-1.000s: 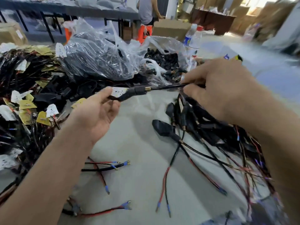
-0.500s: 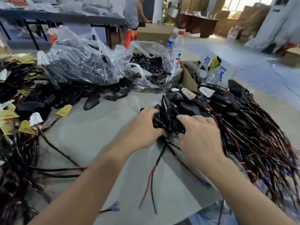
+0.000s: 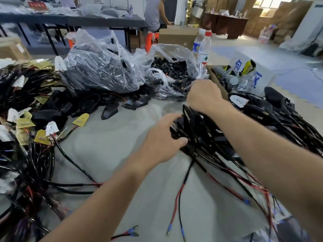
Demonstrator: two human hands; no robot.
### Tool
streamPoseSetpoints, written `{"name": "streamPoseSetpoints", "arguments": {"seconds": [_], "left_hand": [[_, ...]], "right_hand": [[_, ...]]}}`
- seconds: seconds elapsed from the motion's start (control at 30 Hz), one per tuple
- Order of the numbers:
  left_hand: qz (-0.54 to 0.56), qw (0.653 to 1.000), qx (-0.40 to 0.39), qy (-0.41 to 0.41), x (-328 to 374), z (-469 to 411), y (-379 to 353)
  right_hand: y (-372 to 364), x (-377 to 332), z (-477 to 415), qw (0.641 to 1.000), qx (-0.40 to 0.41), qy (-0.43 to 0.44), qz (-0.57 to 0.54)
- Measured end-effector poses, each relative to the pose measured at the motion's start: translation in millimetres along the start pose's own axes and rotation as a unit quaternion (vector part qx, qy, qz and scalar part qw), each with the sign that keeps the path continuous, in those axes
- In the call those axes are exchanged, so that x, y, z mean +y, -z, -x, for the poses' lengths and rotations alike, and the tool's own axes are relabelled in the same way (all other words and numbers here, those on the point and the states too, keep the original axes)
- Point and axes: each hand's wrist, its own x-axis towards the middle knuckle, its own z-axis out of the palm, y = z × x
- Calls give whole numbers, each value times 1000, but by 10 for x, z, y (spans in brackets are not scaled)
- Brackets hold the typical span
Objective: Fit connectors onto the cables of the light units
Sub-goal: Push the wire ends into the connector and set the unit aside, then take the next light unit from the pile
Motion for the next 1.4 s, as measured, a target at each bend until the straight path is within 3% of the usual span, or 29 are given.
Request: {"name": "streamPoseSetpoints", "arguments": {"seconds": [0.17,0.3,0.37,0.53,0.7,0.83,0.97,1.07,1.13,1.2,1.27,1.4], "left_hand": [[20,993,68,89,-304,-8,403],[37,986,90,134,-526,108,557],[49,982,94,154,-606,144,577],[53,981,91,166,-735,126,536],[53,981,77,170,-800,107,489],[58,981,74,170,-823,93,459],[44,984,62,161,-830,129,414],[40,985,61,155,-883,174,414],[43,985,64,155,-908,189,429],[38,985,65,155,-916,176,427],[32,985,63,155,-924,160,412],[24,986,62,155,-932,164,397]], "right_hand": [[-72,85,-692,953,-241,20,183],[-192,222,-891,896,-412,-40,159],[-244,250,-1007,878,-448,-66,155],[-361,209,-1059,863,-464,-78,184],[-370,275,-1074,875,-432,-47,213],[-320,402,-1151,904,-414,-75,78],[-182,262,-1107,870,-470,-114,-100],[-137,249,-1166,873,-434,-110,-194],[-233,360,-1204,939,-308,-98,-118],[-309,368,-1133,961,-262,-50,76],[-426,401,-1082,936,-327,-31,130],[-363,370,-1039,876,-458,-146,-42]]}}
